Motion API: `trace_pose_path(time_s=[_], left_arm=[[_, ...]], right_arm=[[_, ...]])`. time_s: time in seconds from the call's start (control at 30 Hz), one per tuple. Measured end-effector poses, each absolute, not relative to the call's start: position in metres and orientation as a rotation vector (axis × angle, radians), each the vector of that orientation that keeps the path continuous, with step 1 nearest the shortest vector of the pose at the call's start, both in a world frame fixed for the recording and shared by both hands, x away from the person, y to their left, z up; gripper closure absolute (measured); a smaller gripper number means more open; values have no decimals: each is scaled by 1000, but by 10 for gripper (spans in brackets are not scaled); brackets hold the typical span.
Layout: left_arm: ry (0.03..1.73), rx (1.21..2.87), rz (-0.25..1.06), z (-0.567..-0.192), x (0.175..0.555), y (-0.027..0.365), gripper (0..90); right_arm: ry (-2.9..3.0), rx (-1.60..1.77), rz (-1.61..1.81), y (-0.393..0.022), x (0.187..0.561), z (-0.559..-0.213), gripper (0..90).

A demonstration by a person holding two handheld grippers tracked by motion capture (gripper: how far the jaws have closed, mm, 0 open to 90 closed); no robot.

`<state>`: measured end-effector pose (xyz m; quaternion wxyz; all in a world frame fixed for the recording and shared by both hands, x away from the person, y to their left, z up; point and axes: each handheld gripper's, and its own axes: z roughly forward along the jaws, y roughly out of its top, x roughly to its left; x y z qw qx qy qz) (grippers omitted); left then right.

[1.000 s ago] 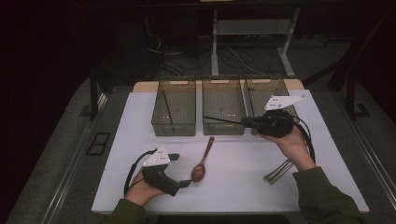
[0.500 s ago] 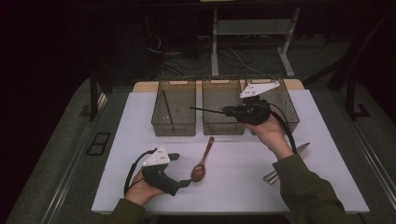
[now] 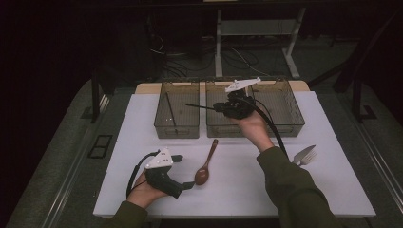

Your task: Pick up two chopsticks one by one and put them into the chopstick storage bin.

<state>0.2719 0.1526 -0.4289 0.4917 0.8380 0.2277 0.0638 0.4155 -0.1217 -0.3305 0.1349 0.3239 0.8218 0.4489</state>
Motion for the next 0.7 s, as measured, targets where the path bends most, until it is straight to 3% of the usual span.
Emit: trace_pose_path(time_s=[0.7], left_arm=[[530,2030,153,-428,271,151,0]], right_arm=[[2401,1045,1135,-54,462,-358,863]])
